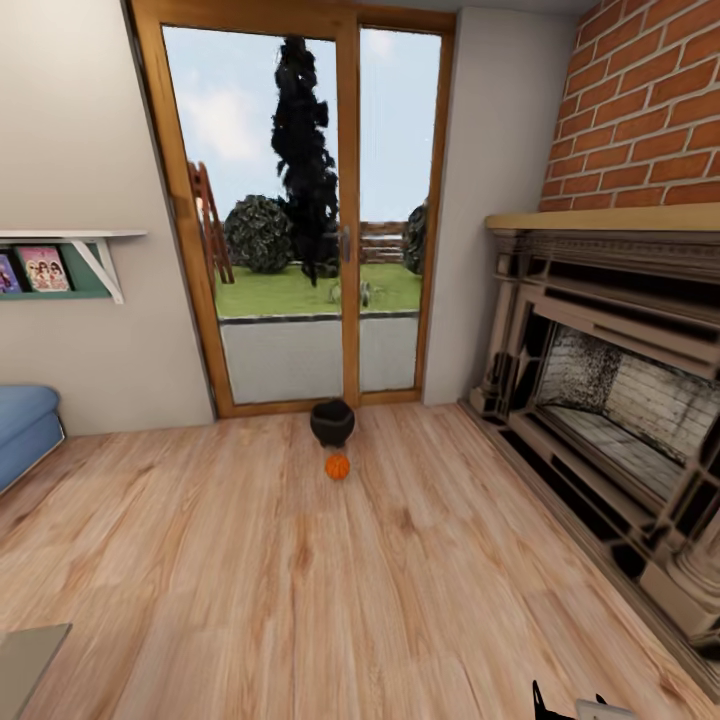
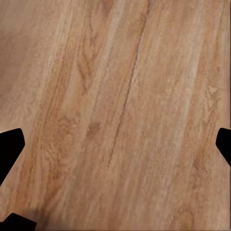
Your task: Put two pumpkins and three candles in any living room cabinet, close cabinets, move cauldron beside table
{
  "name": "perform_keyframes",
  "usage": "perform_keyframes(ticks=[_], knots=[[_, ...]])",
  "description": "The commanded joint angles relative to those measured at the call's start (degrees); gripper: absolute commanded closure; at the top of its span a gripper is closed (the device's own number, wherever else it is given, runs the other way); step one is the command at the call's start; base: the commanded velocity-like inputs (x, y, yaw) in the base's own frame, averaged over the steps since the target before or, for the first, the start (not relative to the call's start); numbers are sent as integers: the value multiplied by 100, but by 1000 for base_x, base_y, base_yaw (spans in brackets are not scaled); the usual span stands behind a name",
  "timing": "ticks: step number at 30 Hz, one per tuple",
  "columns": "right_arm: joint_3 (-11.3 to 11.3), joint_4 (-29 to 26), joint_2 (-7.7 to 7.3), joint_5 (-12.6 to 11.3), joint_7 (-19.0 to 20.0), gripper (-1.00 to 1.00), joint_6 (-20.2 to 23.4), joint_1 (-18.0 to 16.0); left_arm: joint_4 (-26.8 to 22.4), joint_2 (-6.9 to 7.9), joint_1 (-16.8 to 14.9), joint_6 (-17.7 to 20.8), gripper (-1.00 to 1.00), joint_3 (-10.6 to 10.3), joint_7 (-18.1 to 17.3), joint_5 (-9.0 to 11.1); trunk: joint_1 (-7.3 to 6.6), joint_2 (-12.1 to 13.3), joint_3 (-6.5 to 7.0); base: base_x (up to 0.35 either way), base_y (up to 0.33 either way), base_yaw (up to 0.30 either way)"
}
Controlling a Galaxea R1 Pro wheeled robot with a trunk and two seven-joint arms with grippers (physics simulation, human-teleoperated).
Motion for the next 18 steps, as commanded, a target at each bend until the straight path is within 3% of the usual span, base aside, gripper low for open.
perform_keyframes(ticks=[1, 9, 18], knots=[[-30, 9, -1, -1, 17, -100, -21, -6, 1, -2, -3, -15, -100, -49, 33, 25, 3, -2, -6, 335, 0, 0], [-26, 9, 1, 3, 18, -100, -14, -6, 1, -2, -3, -28, -100, -49, 33, 25, 3, -2, -6, 335, 0, 0], [-24, 9, 0, 7, 18, -100, -14, -6, 3, -2, -3, -388, -100, -49, 35, 48, 3, -2, -6, 335, 0, 0]])
